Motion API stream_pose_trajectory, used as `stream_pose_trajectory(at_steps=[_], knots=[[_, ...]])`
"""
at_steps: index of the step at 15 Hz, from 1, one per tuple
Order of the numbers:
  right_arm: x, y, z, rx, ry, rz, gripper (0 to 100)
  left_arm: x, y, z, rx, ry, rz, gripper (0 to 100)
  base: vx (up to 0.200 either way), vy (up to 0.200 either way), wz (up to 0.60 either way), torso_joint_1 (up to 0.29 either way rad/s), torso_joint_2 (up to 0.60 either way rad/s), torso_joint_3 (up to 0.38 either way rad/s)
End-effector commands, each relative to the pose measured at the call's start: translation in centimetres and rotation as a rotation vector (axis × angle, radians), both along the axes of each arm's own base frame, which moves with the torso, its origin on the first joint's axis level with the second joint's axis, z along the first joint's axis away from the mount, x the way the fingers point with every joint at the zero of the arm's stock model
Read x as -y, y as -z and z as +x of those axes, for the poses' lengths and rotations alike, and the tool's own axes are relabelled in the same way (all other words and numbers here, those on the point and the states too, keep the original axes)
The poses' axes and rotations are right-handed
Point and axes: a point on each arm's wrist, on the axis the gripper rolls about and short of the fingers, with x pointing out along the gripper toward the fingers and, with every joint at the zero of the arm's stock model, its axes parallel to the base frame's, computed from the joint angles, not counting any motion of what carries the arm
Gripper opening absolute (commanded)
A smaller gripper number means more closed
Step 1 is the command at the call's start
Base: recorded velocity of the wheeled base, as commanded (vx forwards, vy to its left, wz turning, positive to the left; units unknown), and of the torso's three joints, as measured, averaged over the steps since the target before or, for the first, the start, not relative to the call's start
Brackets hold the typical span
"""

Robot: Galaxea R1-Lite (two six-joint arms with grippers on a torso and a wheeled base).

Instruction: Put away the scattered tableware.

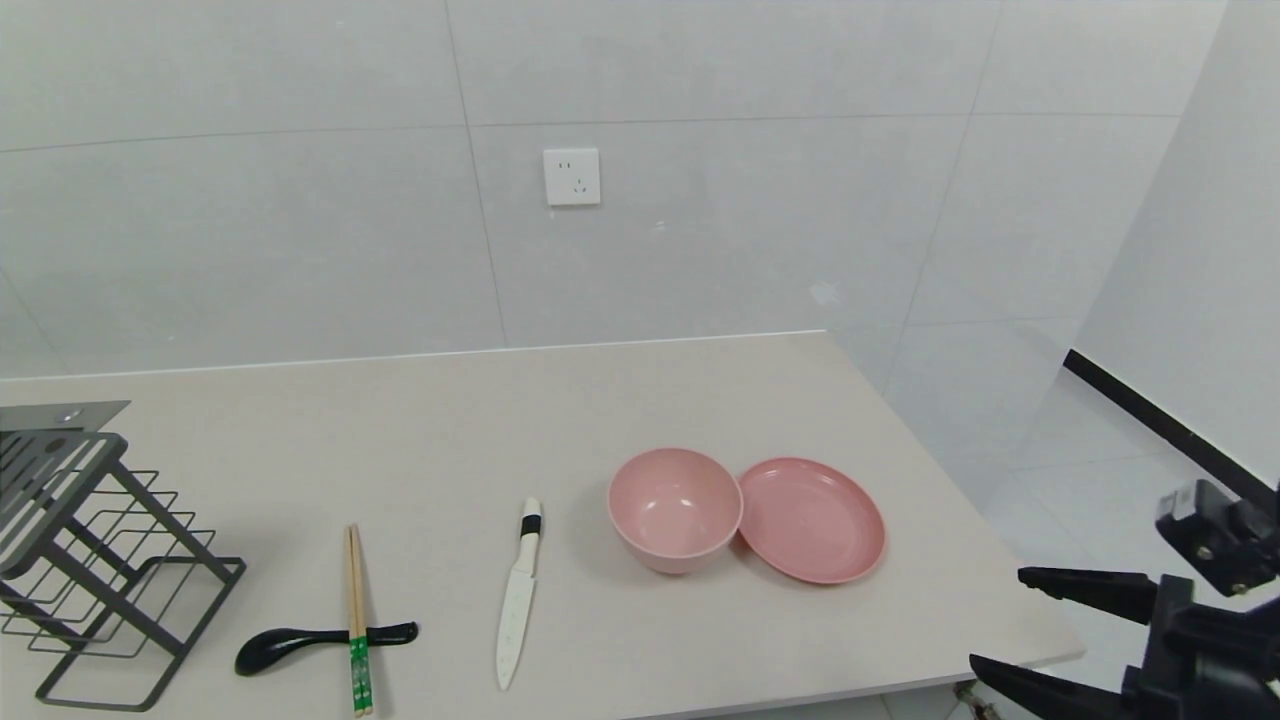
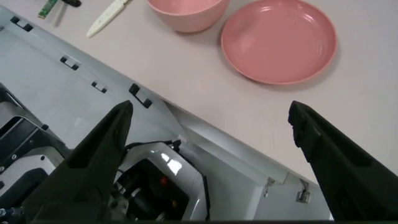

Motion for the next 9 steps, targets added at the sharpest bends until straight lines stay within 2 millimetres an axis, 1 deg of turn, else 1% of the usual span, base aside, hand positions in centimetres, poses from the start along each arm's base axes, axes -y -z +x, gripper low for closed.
stream_pose_trajectory(at_steps=[1,4,6,7,8,9], knots=[[-0.6,0.9,1.6,-0.069,-0.006,-0.021,100,0.0,0.0,0.0,-0.001,-0.002,-0.002,100,0.0,0.0,0.0,0.0,0.0,0.0],[-1.3,1.7,3.9,-0.075,0.0,-0.036,100,0.0,0.0,0.0,-0.001,-0.002,-0.002,100,0.0,0.0,0.0,0.0,0.0,0.0],[-1.8,3.4,5.0,-0.117,-0.01,-0.047,100,0.0,0.0,0.0,-0.003,-0.002,-0.002,100,0.0,0.0,0.0,0.0,0.0,0.0],[-2.0,4.0,5.8,-0.118,0.001,-0.052,100,0.0,0.0,0.0,-0.001,-0.002,-0.002,100,0.0,0.0,0.0,0.0,0.0,0.0],[-2.1,4.1,6.0,-0.114,0.006,-0.055,100,0.0,0.0,0.0,-0.001,-0.002,-0.002,100,0.0,0.0,0.0,0.0,0.0,0.0],[-2.2,5.3,7.3,-0.108,0.057,-0.086,100,0.0,0.0,0.0,-0.001,-0.002,-0.002,100,0.0,0.0,0.0,0.0,0.0,0.0]])
